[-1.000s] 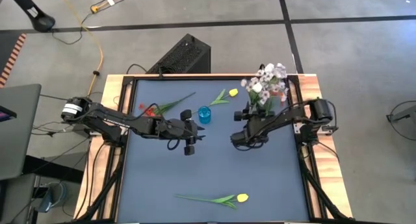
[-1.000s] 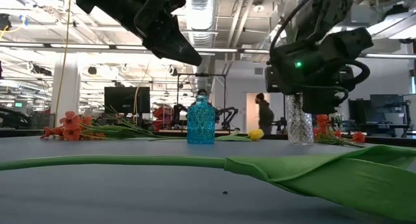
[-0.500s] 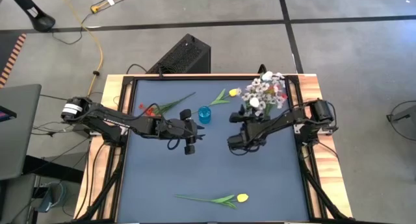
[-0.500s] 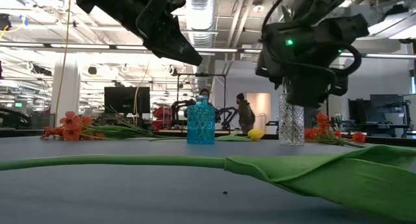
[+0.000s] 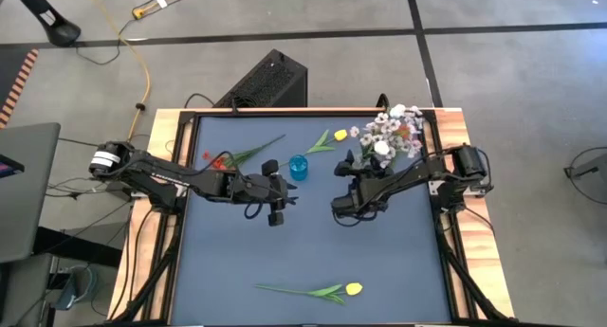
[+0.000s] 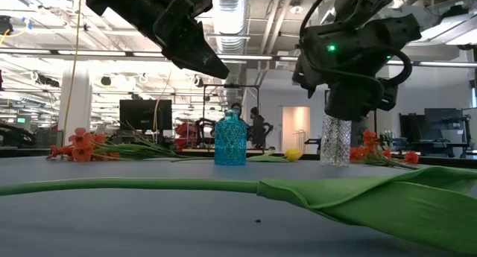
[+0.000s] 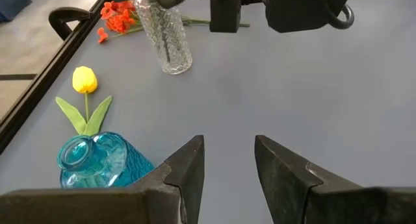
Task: Sort flowers into vase by color
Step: Put the white tulip into the transparent vase
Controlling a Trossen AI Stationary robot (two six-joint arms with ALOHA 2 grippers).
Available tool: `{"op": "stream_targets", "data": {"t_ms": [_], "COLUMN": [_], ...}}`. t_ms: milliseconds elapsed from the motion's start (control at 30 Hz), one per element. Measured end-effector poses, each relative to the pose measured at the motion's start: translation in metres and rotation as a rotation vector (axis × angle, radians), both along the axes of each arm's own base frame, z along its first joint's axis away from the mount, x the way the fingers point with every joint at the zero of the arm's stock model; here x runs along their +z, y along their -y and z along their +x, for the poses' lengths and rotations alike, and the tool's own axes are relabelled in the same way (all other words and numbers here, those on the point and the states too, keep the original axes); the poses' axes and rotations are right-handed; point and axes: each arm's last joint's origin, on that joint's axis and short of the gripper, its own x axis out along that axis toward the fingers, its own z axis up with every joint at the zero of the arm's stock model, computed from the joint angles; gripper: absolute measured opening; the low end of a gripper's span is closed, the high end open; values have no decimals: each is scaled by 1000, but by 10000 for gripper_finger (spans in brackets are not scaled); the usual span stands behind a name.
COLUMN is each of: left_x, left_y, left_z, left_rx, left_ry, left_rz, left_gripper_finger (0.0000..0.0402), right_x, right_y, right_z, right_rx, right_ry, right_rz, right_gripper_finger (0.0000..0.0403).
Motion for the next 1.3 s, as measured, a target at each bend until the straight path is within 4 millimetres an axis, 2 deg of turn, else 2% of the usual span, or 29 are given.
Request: {"op": "stream_targets", "data": {"t_ms": [300, 933, 1300], "left_x": [0, 0, -1], "left_y": [0, 0, 0], "left_z": [0, 0, 0], "left_rx": [0, 6, 3], "left_ry": [0, -1, -6], "left_rz": [0, -9, -5], "left_gripper_finger": [125, 125, 125], "right_x": [-1, -3, 8], "right_y": [-12, -12, -20], "right_z": [-2, -1, 20], "right_rx": [32, 91, 154], "right_ry": [-27, -259, -239], "right_rz": [53, 132, 171], "right_gripper_finger": [395, 395, 395]}}
